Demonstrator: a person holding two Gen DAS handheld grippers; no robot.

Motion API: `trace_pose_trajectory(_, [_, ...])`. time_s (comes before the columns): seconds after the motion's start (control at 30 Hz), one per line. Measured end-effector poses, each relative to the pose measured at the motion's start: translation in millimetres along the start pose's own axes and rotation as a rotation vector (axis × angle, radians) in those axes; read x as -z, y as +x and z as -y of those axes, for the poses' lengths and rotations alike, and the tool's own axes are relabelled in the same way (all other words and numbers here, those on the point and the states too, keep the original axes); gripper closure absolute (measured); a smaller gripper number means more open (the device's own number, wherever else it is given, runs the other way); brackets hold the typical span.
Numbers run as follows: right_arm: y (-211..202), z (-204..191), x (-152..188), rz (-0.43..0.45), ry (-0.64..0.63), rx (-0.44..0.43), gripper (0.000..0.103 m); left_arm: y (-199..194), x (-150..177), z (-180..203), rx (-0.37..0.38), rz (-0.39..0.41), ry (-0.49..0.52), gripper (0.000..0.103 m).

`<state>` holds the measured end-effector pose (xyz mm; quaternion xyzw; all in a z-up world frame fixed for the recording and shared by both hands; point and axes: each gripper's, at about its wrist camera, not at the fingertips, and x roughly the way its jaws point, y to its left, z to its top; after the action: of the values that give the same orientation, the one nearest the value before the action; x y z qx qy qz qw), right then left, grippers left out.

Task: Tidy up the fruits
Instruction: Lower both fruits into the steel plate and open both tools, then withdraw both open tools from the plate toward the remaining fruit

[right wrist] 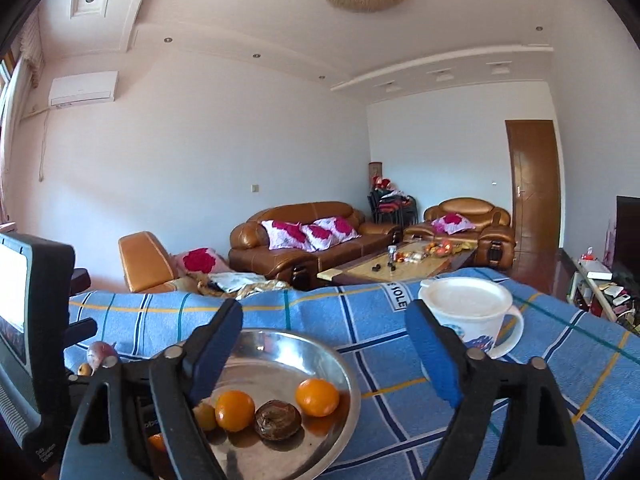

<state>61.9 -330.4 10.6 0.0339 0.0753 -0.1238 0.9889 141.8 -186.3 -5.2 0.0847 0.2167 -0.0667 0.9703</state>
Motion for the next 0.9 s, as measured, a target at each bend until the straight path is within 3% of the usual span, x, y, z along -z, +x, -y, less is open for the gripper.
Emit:
trace_pose_trajectory(0.27, [14.9, 0.3, -1.2, -0.092, -0.002, 0.037, 0.014, -26.8, 12.6, -1.8, 0.024, 0.012, -0.006, 0.000])
trace_pose_trajectory(0.9, [-44.0, -5.1, 11.1, -0.118, -0.039, 0.041, 0.014, -72.5, 37.0, -12.6, 0.052, 0.007, -0.041, 0.000])
